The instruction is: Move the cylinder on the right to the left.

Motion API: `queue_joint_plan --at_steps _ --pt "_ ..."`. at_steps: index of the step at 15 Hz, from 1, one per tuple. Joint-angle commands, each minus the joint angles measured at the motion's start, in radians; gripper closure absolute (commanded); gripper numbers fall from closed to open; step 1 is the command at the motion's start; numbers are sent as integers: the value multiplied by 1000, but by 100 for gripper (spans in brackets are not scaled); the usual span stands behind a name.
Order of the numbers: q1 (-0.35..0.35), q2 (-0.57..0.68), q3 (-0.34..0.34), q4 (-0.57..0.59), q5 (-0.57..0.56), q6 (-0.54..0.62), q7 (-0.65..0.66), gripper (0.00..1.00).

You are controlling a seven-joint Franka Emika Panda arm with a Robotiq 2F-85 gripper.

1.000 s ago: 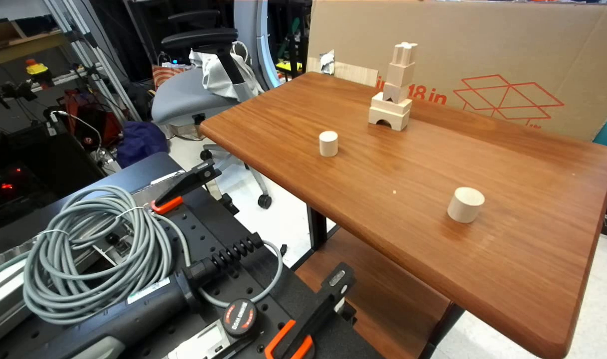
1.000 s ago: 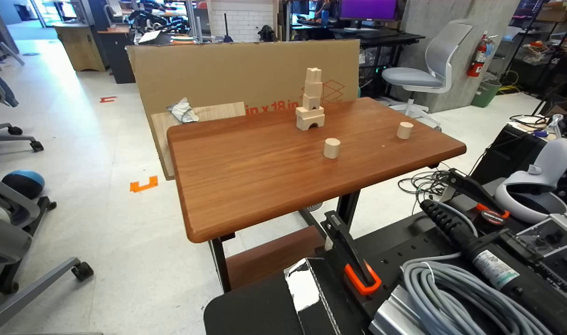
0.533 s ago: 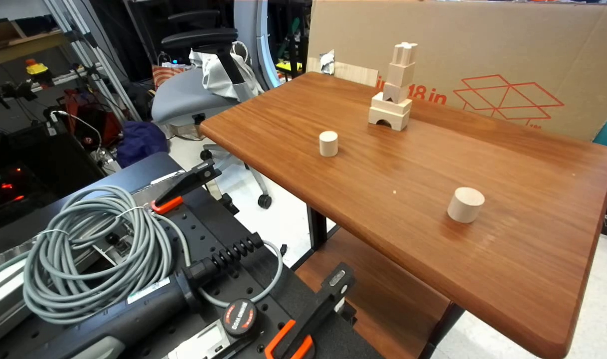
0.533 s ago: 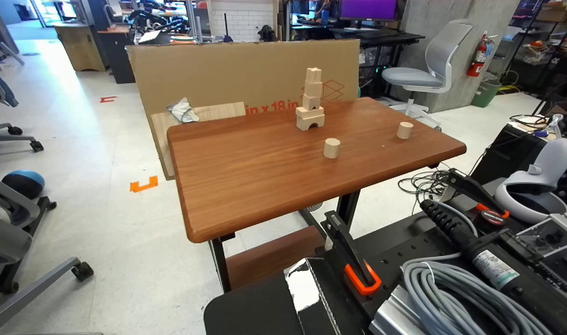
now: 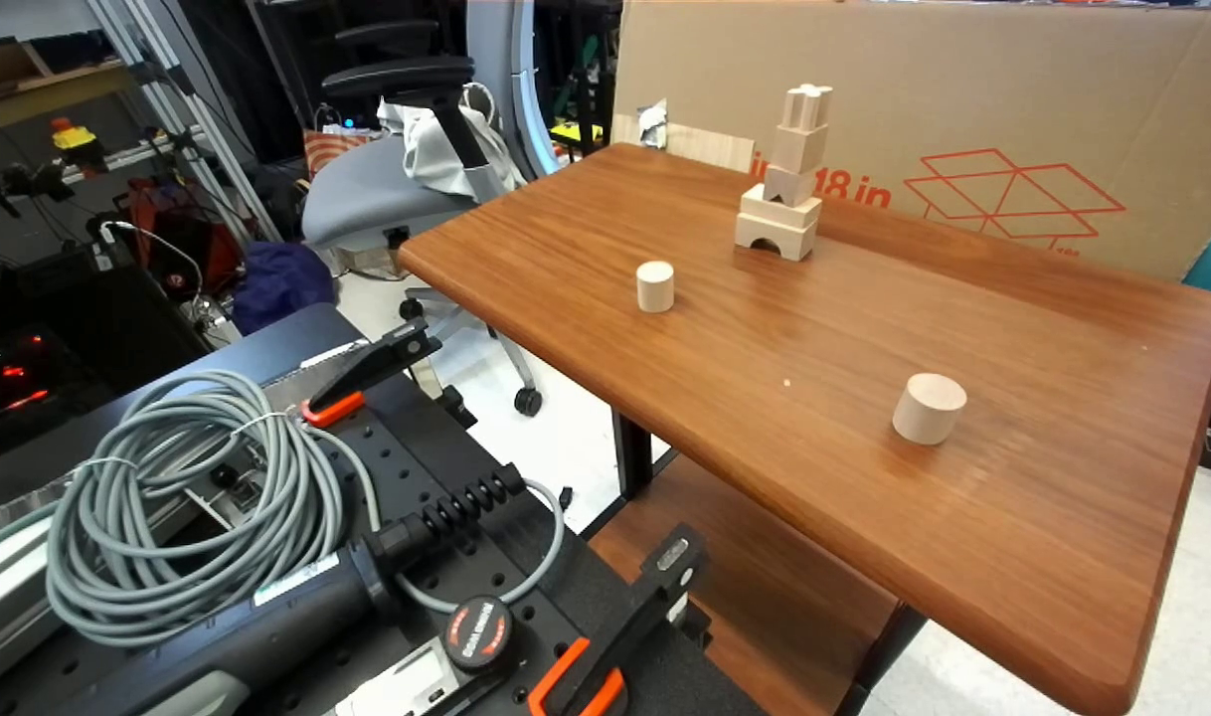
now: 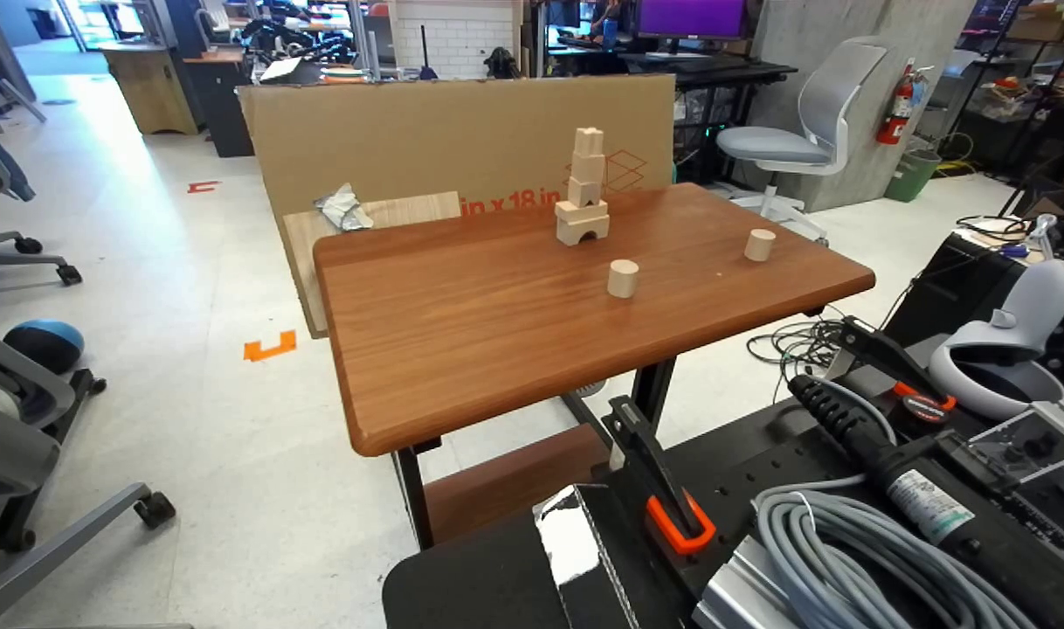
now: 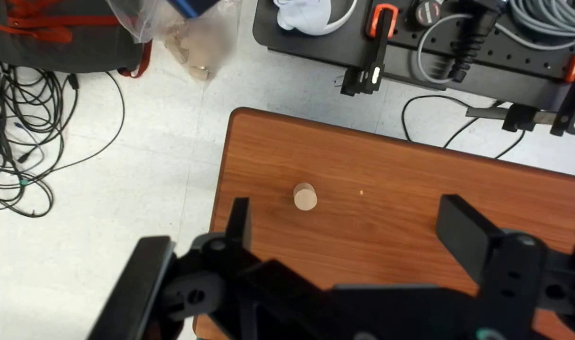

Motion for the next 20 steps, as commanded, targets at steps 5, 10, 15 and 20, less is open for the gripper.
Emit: queue_joint_plan --at_steps 5,10,15,20 --pt "-61 252 85 116 100 126 44 0" --pt "-88 391 136 150 98 172 105 0" --pt "-115 517 174 211 86 153 116 0" --pt "-120 633 191 288 65 153 157 0"
